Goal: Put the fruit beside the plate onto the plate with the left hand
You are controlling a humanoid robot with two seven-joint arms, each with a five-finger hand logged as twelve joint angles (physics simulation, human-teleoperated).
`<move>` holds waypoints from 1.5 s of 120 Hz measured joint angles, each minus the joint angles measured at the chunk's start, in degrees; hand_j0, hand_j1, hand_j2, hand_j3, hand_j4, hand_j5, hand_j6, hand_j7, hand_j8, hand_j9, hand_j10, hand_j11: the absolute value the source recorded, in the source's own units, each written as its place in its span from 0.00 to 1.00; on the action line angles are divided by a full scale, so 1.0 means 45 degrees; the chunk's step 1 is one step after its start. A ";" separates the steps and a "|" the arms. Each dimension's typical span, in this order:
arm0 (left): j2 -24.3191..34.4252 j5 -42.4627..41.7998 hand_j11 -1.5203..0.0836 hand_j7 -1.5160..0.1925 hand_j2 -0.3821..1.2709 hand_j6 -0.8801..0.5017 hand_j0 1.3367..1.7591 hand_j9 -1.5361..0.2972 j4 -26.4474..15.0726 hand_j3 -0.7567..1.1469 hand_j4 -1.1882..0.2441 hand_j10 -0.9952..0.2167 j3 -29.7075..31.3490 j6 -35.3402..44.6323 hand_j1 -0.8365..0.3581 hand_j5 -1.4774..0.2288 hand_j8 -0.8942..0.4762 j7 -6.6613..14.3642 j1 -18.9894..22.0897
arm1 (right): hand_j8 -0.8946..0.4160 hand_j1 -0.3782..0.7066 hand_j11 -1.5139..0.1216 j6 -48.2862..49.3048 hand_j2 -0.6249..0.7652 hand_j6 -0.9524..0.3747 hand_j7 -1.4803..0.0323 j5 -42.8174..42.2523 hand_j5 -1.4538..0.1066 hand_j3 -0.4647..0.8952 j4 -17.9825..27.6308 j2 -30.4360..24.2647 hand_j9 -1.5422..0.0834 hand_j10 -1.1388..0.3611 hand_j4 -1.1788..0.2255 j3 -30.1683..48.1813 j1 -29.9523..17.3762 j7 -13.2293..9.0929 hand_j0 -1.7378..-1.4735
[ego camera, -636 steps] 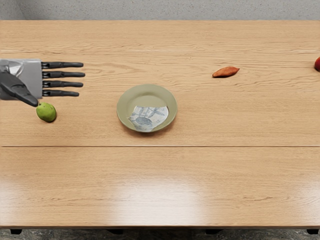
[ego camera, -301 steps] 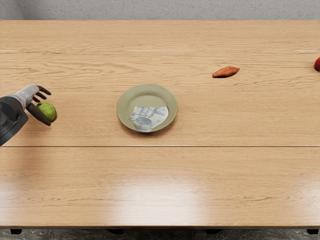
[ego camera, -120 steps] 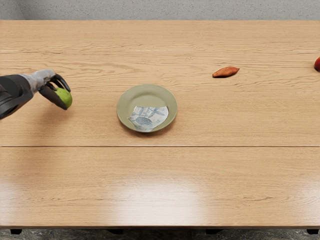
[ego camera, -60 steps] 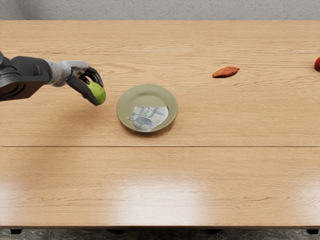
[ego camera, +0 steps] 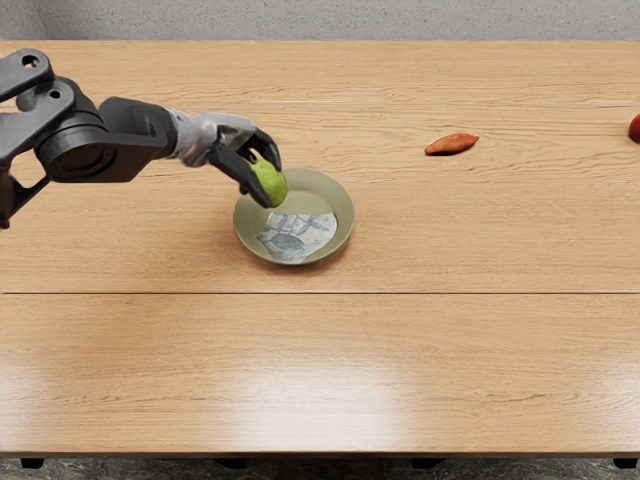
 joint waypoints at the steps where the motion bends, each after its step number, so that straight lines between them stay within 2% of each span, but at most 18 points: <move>1: -0.0039 -0.0002 0.25 0.20 0.59 0.48 0.74 0.23 0.0061 0.40 0.42 0.13 0.0000 -0.0005 0.30 0.11 0.45 -0.0001 0.0000 | 0.68 0.03 0.93 0.0001 0.45 0.72 0.98 0.0000 0.93 0.34 0.0001 0.0000 0.95 0.76 0.84 0.0000 -0.0001 0.0000 0.30; 27: -0.1114 0.0079 0.25 0.21 0.55 0.45 0.74 0.23 0.1344 0.40 0.39 0.13 0.0013 -0.0080 0.34 0.13 0.44 -0.0011 -0.0205 | 0.68 0.03 0.93 0.0010 0.45 0.72 0.98 -0.0001 0.93 0.34 0.0002 0.0000 0.95 0.76 0.84 0.0000 -0.0005 0.0000 0.30; 49: -0.1470 0.0118 0.25 0.21 0.54 0.45 0.75 0.23 0.2199 0.40 0.38 0.13 0.0096 -0.0143 0.35 0.13 0.44 -0.0012 -0.0409 | 0.68 0.03 0.93 0.0015 0.45 0.72 0.98 -0.0016 0.93 0.34 0.0005 0.0000 0.95 0.76 0.84 -0.0015 -0.0007 0.0000 0.30; 56: -0.1617 0.0152 0.28 0.25 0.51 0.43 0.75 0.26 0.2320 0.40 0.36 0.14 0.0082 -0.0030 0.37 0.18 0.43 -0.0011 -0.0397 | 0.68 0.03 0.93 0.0015 0.45 0.72 0.98 -0.0018 0.93 0.34 0.0006 0.0000 0.95 0.76 0.84 -0.0016 -0.0007 0.0000 0.30; 58: -0.1698 0.0138 0.31 0.28 0.49 0.43 0.75 0.28 0.2343 0.40 0.36 0.15 0.0060 0.0124 0.40 0.21 0.43 -0.0011 -0.0370 | 0.68 0.03 0.93 0.0015 0.45 0.72 0.98 -0.0018 0.93 0.34 0.0005 0.0000 0.95 0.76 0.84 -0.0016 -0.0007 0.0000 0.30; 75: -0.1864 0.0095 0.59 0.55 0.37 0.50 0.75 0.53 0.2440 0.40 0.56 0.45 -0.0022 0.1734 0.65 0.50 0.51 -0.0013 -0.0324 | 0.68 0.03 0.93 0.0025 0.45 0.72 0.98 -0.0019 0.93 0.34 0.0007 0.0000 0.95 0.76 0.84 -0.0019 0.0005 0.0000 0.30; 97: -0.1779 -0.0168 0.78 0.73 0.29 0.56 0.76 0.69 0.2379 0.40 0.70 0.65 -0.0052 0.2210 0.83 0.70 0.57 -0.0013 -0.0300 | 0.68 0.03 0.93 0.0034 0.45 0.72 0.98 -0.0019 0.93 0.34 0.0011 0.0000 0.95 0.76 0.84 -0.0020 0.0027 0.0000 0.30; 104: -0.1341 -0.0865 0.82 0.76 0.28 0.58 0.76 0.72 0.2036 0.40 0.73 0.69 -0.0050 0.2182 0.86 0.74 0.59 -0.0013 -0.0258 | 0.68 0.03 0.93 0.0034 0.45 0.72 0.98 -0.0019 0.93 0.34 0.0009 0.0000 0.95 0.76 0.84 -0.0020 0.0029 0.0000 0.30; 112: 0.0066 -0.2265 0.85 0.79 0.26 0.59 0.76 0.75 0.0869 0.40 0.75 0.72 -0.0027 0.2158 0.89 0.77 0.60 -0.0013 -0.0140 | 0.68 0.03 0.93 0.0040 0.45 0.72 0.98 -0.0019 0.93 0.34 0.0012 0.0000 0.95 0.76 0.84 -0.0017 0.0030 0.0000 0.30; 122: 0.0928 -0.4163 0.88 0.82 0.25 0.60 0.76 0.77 -0.0538 0.40 0.77 0.75 -0.0027 0.1933 0.92 0.79 0.61 -0.0013 0.0182 | 0.68 0.03 0.93 0.0057 0.45 0.72 0.98 -0.0010 0.93 0.34 0.0013 0.0000 0.95 0.76 0.84 -0.0008 0.0041 -0.0008 0.30; 134: 0.1708 -0.6500 0.90 0.84 0.25 0.61 0.76 0.79 -0.1467 0.40 0.79 0.77 -0.0050 0.0770 0.94 0.81 0.62 -0.0013 0.0389 | 0.68 0.03 0.93 0.0056 0.45 0.72 0.98 -0.0004 0.93 0.34 0.0013 0.0000 0.95 0.76 0.84 0.0001 0.0047 -0.0009 0.30; 146: 0.3350 -0.8879 0.91 0.85 0.24 0.61 0.76 0.80 -0.2014 0.40 0.80 0.78 0.0003 -0.1066 0.95 0.83 0.63 -0.0013 0.0475 | 0.68 0.03 0.93 0.0048 0.45 0.72 0.98 0.0000 0.93 0.34 0.0016 0.0000 0.95 0.76 0.84 0.0020 0.0049 -0.0015 0.30; 158: 0.4362 -1.0021 0.92 0.86 0.24 0.62 0.76 0.81 -0.2452 0.40 0.80 0.79 0.0014 -0.2638 0.96 0.84 0.63 -0.0013 0.0831 | 0.68 0.03 0.93 0.0064 0.45 0.72 0.98 0.0012 0.93 0.34 0.0017 0.0000 0.95 0.76 0.84 0.0048 0.0050 -0.0018 0.30; 167: 0.5500 -1.0538 0.92 0.86 0.24 0.62 0.76 0.82 -0.2606 0.40 0.81 0.79 0.0043 -0.3229 0.96 0.84 0.63 -0.0013 0.1170 | 0.68 0.03 0.93 0.0069 0.45 0.72 0.98 0.0016 0.93 0.34 0.0017 0.0000 0.95 0.76 0.84 0.0049 0.0049 -0.0019 0.30; 180: 0.6288 -1.1545 0.93 0.87 0.24 0.62 0.76 0.82 -0.2689 0.40 0.81 0.80 0.0034 -0.3597 0.97 0.84 0.64 -0.0013 0.1885 | 0.68 0.03 0.93 0.0051 0.45 0.72 0.98 0.0018 0.93 0.34 0.0018 0.0000 0.95 0.76 0.84 0.0039 0.0048 -0.0019 0.30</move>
